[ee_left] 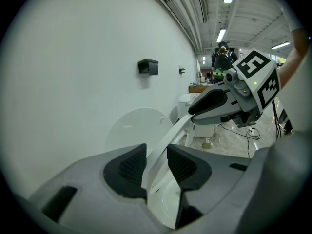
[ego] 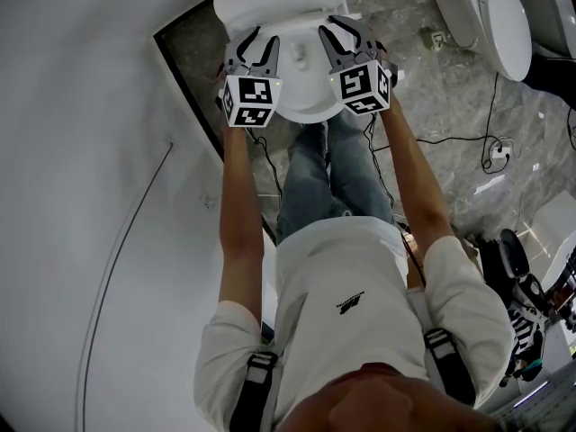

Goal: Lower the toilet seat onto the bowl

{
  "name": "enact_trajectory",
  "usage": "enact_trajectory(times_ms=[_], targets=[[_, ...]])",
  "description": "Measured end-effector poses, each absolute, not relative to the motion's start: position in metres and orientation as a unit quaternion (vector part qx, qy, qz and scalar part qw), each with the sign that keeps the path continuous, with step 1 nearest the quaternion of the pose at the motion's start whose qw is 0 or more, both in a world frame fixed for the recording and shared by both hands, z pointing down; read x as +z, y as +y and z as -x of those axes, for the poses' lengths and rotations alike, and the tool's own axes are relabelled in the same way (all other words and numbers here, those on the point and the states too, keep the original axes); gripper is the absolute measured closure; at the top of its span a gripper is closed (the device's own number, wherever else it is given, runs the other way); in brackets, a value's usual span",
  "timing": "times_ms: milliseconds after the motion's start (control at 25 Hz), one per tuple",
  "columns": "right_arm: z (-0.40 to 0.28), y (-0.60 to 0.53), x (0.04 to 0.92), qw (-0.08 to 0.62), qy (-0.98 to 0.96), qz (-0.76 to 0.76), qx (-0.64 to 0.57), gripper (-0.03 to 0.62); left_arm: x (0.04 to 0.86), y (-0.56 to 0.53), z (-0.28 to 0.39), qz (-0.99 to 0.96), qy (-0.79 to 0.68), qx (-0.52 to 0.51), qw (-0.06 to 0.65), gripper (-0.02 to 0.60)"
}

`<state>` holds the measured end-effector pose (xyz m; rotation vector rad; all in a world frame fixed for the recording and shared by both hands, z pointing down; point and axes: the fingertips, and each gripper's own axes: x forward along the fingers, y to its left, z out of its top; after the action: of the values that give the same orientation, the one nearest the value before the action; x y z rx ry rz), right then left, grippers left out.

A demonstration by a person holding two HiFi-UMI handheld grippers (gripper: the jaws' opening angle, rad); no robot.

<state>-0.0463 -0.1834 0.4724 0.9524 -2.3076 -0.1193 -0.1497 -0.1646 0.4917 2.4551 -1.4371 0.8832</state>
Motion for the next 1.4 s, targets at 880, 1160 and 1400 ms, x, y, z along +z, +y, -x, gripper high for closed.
enact_trajectory(times_ms=[880,1160,1400], targets=[[0.037,-0.155,0.483,0.329,-0.87,-0.364,-0.039,0.494,0.501,-0.135,0.139,-0.832,-0.464,0.291,0.089,0.433],[0.035,-0.143,0.486,0.331,-0.869,-0.366,-0.037,0.493,0.504,-0.122,0.136,-0.836,-0.459,0.288,0.093,0.43],[0.031,-0.132,0.49,0.34,-0.867,-0.362,-0.034,0.491,0.508,-0.11,0.132,-0.837,-0.454,0.291,0.099,0.428]])
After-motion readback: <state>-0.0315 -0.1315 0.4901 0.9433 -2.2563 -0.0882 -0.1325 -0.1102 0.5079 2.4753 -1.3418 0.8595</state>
